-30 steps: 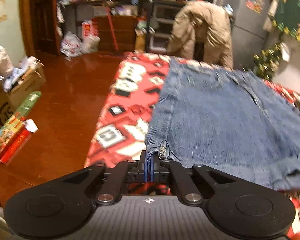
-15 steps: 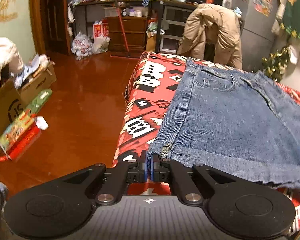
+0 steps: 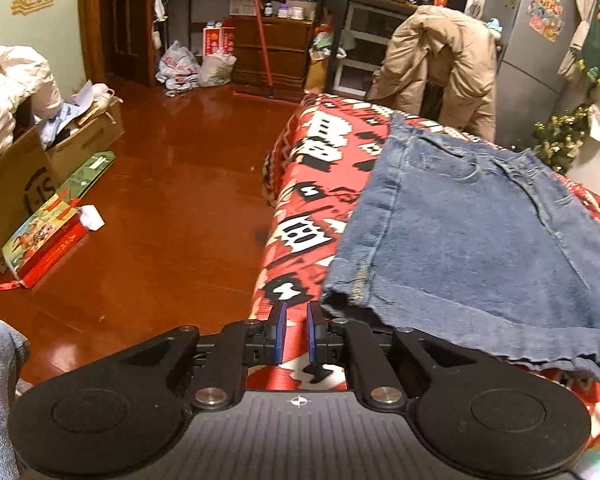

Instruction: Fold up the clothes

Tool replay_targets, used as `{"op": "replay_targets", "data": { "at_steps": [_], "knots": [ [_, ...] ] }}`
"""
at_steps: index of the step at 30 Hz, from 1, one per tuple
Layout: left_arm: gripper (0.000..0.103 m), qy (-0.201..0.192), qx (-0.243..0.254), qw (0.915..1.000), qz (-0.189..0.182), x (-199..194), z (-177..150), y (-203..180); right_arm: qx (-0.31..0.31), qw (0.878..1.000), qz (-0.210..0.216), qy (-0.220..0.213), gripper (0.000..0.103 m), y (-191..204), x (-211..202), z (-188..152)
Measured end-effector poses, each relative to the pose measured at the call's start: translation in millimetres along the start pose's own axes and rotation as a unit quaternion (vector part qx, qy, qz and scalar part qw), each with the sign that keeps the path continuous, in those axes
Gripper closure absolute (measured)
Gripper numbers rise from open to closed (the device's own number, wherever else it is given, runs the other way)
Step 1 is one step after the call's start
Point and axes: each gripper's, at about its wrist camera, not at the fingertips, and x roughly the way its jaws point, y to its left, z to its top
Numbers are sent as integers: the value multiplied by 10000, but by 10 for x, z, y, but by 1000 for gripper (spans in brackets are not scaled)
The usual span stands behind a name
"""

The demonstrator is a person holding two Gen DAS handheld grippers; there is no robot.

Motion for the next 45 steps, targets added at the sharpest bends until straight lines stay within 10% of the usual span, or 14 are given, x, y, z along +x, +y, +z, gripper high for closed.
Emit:
{"op": "replay_targets", "data": {
  "at_steps": [5, 7, 20, 34, 39, 45],
  "knots": [
    [95, -45, 211, 9998, -26, 99, 48, -90, 84, 9998, -144, 124, 80, -37, 211, 55],
    [96, -124, 157, 9998, -70, 120, 85, -91, 76, 9996, -200, 168, 101, -43, 289, 79],
    [103, -301, -832, 9961, 11, -81, 80, 435, -858, 9940, -72, 681, 102, 97, 263, 6],
    [98, 601, 157, 9901, -1262, -516, 489, -1176, 10, 9995, 111, 290, 93, -338, -334, -66],
    [55, 1671, -362, 9765, -1310, -388, 436, -1735, 419, 9989, 81, -186, 92, -674, -709, -75],
    [46, 1992, -1579, 9635, -840, -245, 131, -1804, 1077, 9919, 326, -587, 91, -1071, -868, -252]
  ]
}}
